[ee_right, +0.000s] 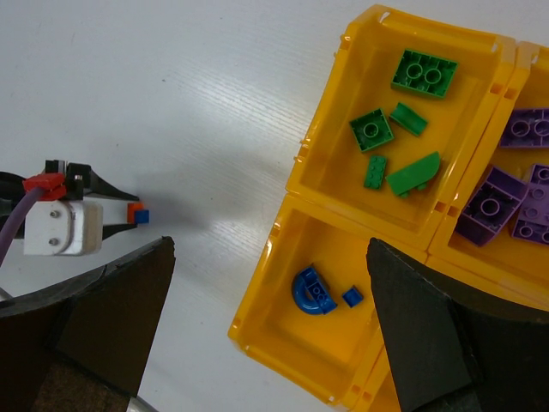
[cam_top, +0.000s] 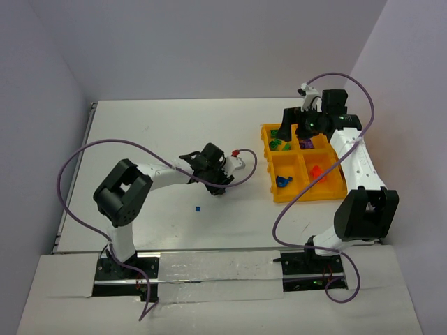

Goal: Sort the legos into containers by color

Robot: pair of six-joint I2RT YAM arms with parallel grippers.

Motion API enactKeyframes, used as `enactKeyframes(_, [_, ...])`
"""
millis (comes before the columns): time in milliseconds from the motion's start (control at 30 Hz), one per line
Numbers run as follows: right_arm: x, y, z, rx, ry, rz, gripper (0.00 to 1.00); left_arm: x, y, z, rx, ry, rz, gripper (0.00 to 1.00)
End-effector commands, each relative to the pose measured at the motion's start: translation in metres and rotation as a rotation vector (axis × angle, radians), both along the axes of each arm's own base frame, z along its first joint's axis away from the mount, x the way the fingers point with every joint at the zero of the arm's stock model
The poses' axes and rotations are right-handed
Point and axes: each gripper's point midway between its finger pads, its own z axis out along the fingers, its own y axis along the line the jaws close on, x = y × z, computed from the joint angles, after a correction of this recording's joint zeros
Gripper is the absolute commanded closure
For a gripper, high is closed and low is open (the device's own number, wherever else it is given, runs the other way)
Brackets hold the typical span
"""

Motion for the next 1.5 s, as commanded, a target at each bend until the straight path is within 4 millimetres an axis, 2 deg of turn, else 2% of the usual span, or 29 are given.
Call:
enactKeyframes(0, [0.004, -0.003, 0.008, -0.005, -0.033, -0.004, 0.00, 0.005, -0.012, 0.004, -0.027, -0.028, -0.011, 0.59])
enactKeyframes(267, [0.003, -0.001, 0.007, 0.009, -0.026, 0.001, 0.00, 0.003, -0.008, 0.004, -0.022, -0.038, -0.023, 0.72])
enactKeyframes(467, [-0.006, 0.014, 0.005, 0.081, 0.002, 0.039, 0.00, -0.001, -0.004, 0.021, -0.052, -0.090, -0.061, 0.80])
enactKeyframes(600, [-0.018, 0.036, -0.003, 0.169, 0.061, 0.087, 0.03, -0.004, 0.003, 0.054, -0.129, -0.177, -0.088, 0.86])
enactKeyframes(700, [-0.027, 0.055, -0.010, 0.243, 0.113, 0.126, 0.06, 0.001, 0.007, 0.082, -0.213, -0.272, -0.076, 0.90])
enactKeyframes(733, [-0.034, 0.070, -0.013, 0.264, 0.140, 0.159, 0.07, 0.002, 0.006, 0.099, -0.255, -0.310, -0.079, 0.90])
enactKeyframes(933, [-0.049, 0.114, -0.009, 0.351, 0.199, 0.262, 0.13, 0.009, 0.007, 0.151, -0.393, -0.480, -0.074, 0.92])
enactKeyframes(1200, [-0.063, 0.168, -0.007, 0.381, 0.242, 0.392, 0.17, 0.016, 0.002, 0.188, -0.475, -0.553, -0.051, 0.92])
enactKeyframes(1467, [-0.082, 0.198, -0.003, 0.428, 0.270, 0.523, 0.21, 0.015, -0.002, 0.202, -0.505, -0.563, -0.060, 0.92])
